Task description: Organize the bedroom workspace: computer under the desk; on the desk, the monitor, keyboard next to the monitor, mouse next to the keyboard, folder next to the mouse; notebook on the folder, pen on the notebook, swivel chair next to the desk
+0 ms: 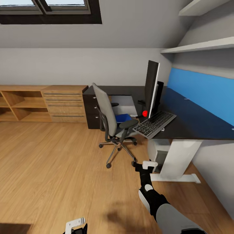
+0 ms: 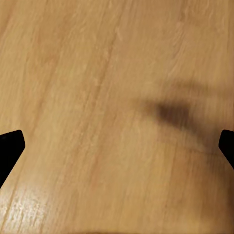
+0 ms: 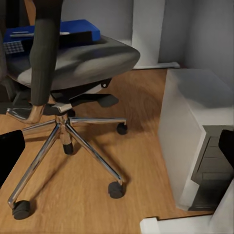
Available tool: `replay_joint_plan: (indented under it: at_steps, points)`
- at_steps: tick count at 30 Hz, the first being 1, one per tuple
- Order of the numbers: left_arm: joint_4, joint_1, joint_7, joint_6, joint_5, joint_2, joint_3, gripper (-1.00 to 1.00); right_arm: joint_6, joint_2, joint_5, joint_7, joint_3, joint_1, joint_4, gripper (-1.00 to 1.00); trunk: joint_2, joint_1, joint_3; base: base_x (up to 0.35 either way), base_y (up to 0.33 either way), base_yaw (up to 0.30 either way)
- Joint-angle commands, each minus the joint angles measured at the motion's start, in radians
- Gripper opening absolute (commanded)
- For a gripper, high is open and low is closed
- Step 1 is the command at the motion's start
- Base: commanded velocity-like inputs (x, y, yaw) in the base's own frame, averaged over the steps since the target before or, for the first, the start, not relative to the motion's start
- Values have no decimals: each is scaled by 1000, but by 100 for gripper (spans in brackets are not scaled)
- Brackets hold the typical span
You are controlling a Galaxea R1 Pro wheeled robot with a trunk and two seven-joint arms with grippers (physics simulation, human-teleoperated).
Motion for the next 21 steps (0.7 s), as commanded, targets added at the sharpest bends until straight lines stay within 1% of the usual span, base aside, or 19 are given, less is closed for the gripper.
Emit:
replay_joint_plan:
  at_steps: [1,7,14,19,21]
  points:
    - [-2,0,2,6,10,-1,1,100,1,0,11,-11,2,-1,1,100,-8,4,-4,0,0,0]
    - [-2,0,2,6,9,-1,1,100,1,0,12,-17,2,-1,-4,100,-50,27,-23,0,0,0]
    - [-2,0,2,7,9,-1,-1,100,16,0,13,-48,4,-1,-14,100,-99,54,-45,0,0,0]
    - [-2,0,2,7,9,-2,-1,100,93,0,13,-53,4,-6,-22,100,-134,73,-60,0,0,0]
    - [-2,0,2,7,9,-2,-1,100,121,0,13,-52,4,-23,-25,100,-148,81,-67,0,0,0]
